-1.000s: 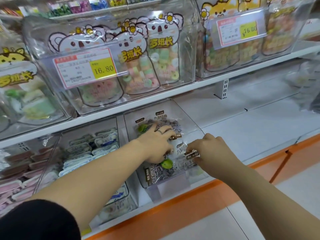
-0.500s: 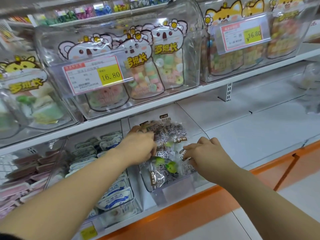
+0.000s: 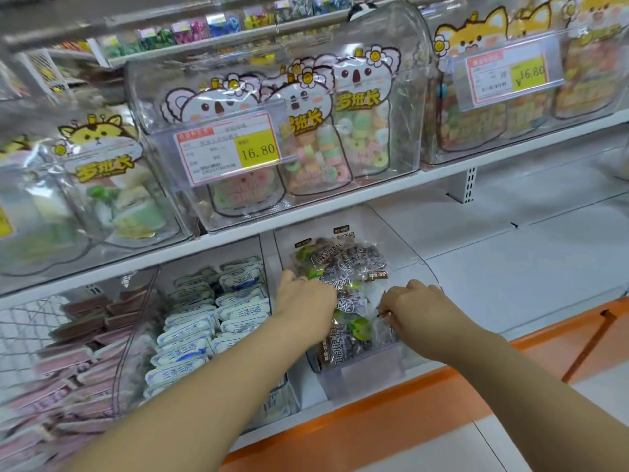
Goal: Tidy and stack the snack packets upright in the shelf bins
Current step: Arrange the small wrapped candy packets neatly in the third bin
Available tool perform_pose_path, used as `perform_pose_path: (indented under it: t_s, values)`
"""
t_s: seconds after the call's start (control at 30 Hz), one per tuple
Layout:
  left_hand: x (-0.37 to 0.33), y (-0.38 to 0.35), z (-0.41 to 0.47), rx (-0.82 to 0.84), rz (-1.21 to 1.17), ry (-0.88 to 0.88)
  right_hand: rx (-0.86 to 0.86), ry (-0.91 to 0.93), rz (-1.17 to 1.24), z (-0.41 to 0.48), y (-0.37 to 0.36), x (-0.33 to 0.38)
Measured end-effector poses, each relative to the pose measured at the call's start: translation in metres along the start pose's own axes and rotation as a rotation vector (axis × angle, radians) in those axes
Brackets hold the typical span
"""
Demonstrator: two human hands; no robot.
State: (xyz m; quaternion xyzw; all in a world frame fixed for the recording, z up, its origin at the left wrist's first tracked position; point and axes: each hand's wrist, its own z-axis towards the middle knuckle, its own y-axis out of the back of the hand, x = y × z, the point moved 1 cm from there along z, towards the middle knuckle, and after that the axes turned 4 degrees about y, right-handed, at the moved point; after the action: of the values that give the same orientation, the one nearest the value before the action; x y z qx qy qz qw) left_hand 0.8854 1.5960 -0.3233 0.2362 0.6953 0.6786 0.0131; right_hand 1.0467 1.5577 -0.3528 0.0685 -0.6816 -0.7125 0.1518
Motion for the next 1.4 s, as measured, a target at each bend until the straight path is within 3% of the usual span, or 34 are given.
perform_pose_path:
  t_s: [0.13, 0.2, 0.37, 0.47, 0.7, 0.8, 0.97, 1.2, 1.4]
  values:
    - [0.006, 0.019, -0.004, 0.042, -0.435, 0.007, 0.004, 0.028, -0.011, -0.006, 0.003, -0.001]
    - [0.011, 0.032, 0.002, -0.018, -0.662, 0.016, 0.011, 0.036, 0.004, -0.009, 0.002, -0.003]
    - [-0.005, 0.034, 0.028, -0.194, -0.937, 0.082, 0.029, 0.029, 0.08, -0.013, 0.0, -0.008]
    - [-0.022, 0.026, 0.041, -0.137, -1.085, 0.071, 0.04, 0.01, 0.124, -0.014, -0.001, -0.01]
    - [-0.025, 0.024, 0.03, 0.278, -0.813, -0.194, 0.09, -0.006, 0.185, -0.016, 0.002, -0.015]
    - [-0.024, 0.023, 0.026, 0.431, -0.768, -0.187, 0.099, 0.015, 0.184, -0.019, 0.004, -0.016]
    - [-0.044, 0.018, 0.037, 0.327, -0.637, -0.212, 0.099, -0.035, 0.243, -0.025, 0.014, -0.017]
    - [-0.05, -0.002, 0.045, 0.224, -0.859, -0.214, -0.074, -0.13, 0.276, -0.038, 0.04, -0.029]
    - [-0.054, -0.012, 0.048, 0.24, -0.776, -0.32, -0.094, -0.201, 0.287, -0.031, 0.035, -0.035]
